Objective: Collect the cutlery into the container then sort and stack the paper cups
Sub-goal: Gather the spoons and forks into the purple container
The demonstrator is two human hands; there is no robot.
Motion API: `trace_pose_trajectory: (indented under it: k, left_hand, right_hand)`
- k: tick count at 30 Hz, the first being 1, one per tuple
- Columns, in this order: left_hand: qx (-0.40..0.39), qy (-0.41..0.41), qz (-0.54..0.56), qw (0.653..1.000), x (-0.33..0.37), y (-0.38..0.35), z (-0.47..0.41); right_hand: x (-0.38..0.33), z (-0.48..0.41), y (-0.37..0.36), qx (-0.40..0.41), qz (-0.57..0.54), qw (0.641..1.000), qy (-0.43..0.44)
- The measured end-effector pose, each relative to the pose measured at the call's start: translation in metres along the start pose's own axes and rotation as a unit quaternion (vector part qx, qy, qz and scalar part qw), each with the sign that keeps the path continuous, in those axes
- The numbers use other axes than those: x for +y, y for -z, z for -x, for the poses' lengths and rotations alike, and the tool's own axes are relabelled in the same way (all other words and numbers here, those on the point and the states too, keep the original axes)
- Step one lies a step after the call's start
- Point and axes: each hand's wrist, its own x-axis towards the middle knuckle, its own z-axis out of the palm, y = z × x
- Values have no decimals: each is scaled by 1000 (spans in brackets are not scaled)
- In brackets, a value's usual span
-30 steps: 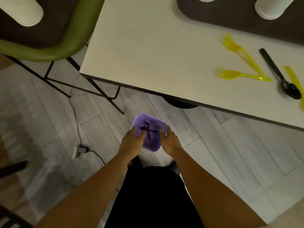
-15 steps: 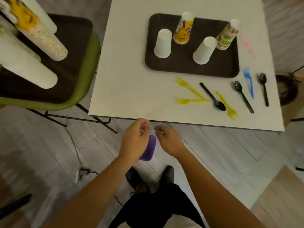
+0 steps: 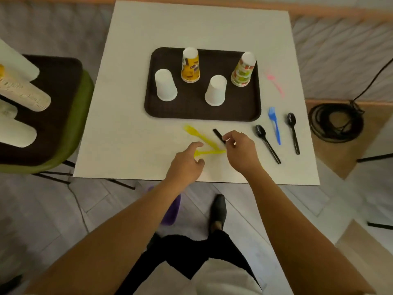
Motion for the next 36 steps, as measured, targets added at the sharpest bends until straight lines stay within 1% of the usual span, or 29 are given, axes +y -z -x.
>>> trace_pose_trajectory:
  k: [2, 4, 7, 9, 11, 13, 16, 18, 20, 22, 24, 26, 29, 32, 36]
  left_hand:
    - [6, -4, -60, 998, 8, -19, -9]
    - [18, 15, -108, 994, 12, -32, -15]
    - [36, 70, -139, 987, 8, -42, -20]
    - [60, 89, -142, 984, 4, -44, -21]
    - [97, 98, -131, 982, 3, -40, -23]
    - [134, 95, -130, 978, 5, -34, -25]
    - [162, 90, -132, 974, 8, -23, -28]
    - [184, 102, -100, 972, 11, -19, -33]
    - [207, 133, -52, 968, 16, -19, -39]
    - [222, 167, -4, 961, 21, -22, -46]
    - [233, 200, 27, 951, 27, -24, -54]
    - [226, 234, 27, 945, 32, -29, -65]
    - [179, 279, -34, 943, 35, -37, -81]
    - [196, 264, -82, 941, 34, -44, -86]
    - [210, 225, -94, 947, 36, -50, -83]
  right_hand:
    - [15, -21, 7, -37, 52, 998, 17]
    - [23, -39, 8, -87, 105, 989, 59]
    - [25, -55, 4, -172, 167, 961, 140]
    - [23, -63, 1, -220, 195, 939, 178]
    - [19, -68, -2, -241, 214, 927, 191]
    - [13, -73, -3, -246, 219, 925, 190]
    - [8, -78, -5, -259, 211, 926, 173]
    - [7, -80, -2, -259, 202, 930, 163]
    - [9, -81, 2, -255, 204, 931, 163]
    - [13, -79, 6, -257, 220, 922, 187]
    - [16, -77, 9, -259, 245, 906, 228]
    - [18, -77, 10, -249, 261, 894, 267]
    - [22, -79, 14, -222, 269, 887, 302]
    - [33, -78, 31, -184, 250, 904, 293]
    - [56, -72, 62, -78, 178, 946, 260]
